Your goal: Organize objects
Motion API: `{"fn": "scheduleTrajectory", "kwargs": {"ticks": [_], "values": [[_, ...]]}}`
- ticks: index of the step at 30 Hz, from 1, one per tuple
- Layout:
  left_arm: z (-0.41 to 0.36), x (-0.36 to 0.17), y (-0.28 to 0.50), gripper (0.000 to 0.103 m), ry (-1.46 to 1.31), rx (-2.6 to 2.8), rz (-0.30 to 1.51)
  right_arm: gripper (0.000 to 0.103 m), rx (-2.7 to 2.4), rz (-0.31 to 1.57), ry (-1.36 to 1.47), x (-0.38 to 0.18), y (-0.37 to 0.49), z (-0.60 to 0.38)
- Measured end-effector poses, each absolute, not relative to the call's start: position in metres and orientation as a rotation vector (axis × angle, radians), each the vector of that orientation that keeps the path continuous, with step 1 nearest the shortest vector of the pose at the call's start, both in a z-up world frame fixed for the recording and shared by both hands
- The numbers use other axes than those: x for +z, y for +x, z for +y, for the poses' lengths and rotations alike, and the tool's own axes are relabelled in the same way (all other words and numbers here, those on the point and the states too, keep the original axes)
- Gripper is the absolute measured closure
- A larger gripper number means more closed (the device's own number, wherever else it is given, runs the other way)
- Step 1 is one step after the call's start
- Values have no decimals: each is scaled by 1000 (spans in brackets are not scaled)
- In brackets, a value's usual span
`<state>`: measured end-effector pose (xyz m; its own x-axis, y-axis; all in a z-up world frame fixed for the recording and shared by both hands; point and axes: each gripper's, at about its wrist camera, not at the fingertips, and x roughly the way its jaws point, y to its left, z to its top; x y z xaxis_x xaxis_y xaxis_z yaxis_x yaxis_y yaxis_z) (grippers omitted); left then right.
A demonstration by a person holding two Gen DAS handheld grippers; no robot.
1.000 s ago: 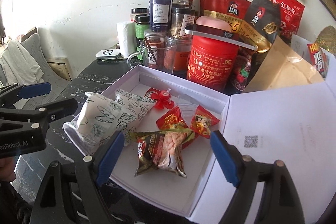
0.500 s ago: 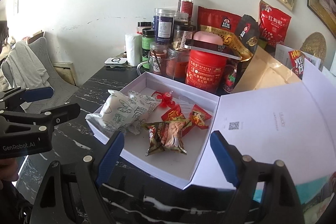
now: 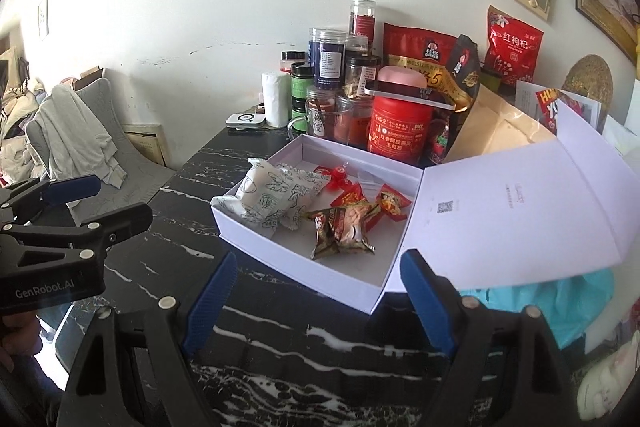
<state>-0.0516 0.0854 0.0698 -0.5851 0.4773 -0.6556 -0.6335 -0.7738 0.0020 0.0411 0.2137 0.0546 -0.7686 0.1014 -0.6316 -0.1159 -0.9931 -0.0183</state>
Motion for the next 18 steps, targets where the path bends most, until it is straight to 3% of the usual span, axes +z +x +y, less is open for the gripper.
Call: {"fn": "scheduleTrajectory", "kwargs": {"ticks": [18], "values": [[51, 59, -5, 22, -902, 2353, 327, 18, 2829, 4, -1045, 49, 93, 189]]}}
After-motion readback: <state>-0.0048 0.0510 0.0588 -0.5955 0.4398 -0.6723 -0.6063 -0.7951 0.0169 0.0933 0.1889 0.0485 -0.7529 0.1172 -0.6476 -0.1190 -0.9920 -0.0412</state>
